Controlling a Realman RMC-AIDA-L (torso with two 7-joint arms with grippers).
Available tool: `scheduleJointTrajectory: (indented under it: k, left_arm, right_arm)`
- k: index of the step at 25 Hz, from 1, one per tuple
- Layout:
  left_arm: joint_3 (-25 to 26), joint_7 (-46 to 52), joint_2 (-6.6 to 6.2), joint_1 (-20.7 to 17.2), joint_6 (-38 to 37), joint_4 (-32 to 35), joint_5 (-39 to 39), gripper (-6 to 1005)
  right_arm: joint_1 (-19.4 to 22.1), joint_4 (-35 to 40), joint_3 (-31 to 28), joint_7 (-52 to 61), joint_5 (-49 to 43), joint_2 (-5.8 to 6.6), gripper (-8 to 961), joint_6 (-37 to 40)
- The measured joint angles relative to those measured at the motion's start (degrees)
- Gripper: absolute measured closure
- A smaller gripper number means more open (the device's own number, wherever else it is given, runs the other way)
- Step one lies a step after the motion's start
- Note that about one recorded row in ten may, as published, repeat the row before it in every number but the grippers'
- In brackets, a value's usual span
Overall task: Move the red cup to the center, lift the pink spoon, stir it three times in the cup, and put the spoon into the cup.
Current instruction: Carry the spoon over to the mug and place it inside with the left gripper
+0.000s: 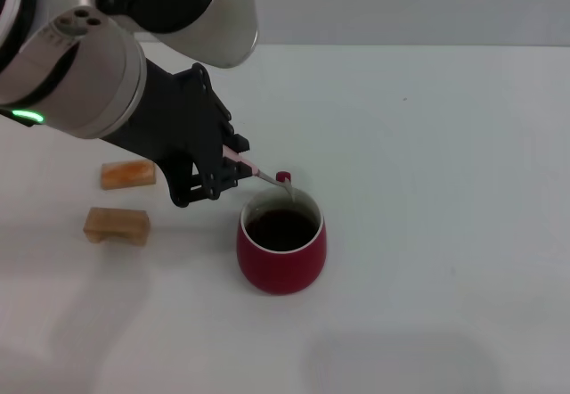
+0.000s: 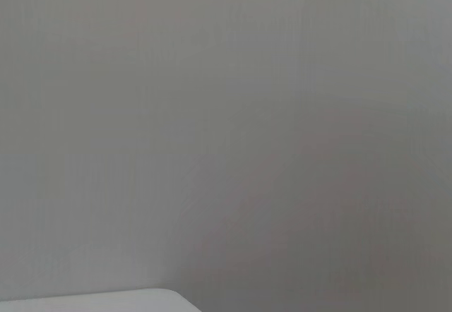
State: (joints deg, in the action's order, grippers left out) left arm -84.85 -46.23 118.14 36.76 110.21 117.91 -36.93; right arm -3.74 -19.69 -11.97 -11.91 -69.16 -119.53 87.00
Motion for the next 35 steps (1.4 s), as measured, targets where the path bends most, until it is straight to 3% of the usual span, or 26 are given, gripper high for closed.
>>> scheduleJointTrajectory:
  k: [11,35]
  left_arm:
    - [-0.14,-0.63,-0.02,-1.30,-0.45,-0.49,0.55,828]
    - [-3.62,-2.86,-0.04,-3.89,-7.19,-9.55,3.87,828]
  right_arm:
    - [-0.16,-0.21,0.37,0.00,-0.42,0.06,953,0.01]
    - [0.40,-0.52,1.48,-0.04,-0.71,-0.09,954,0.72]
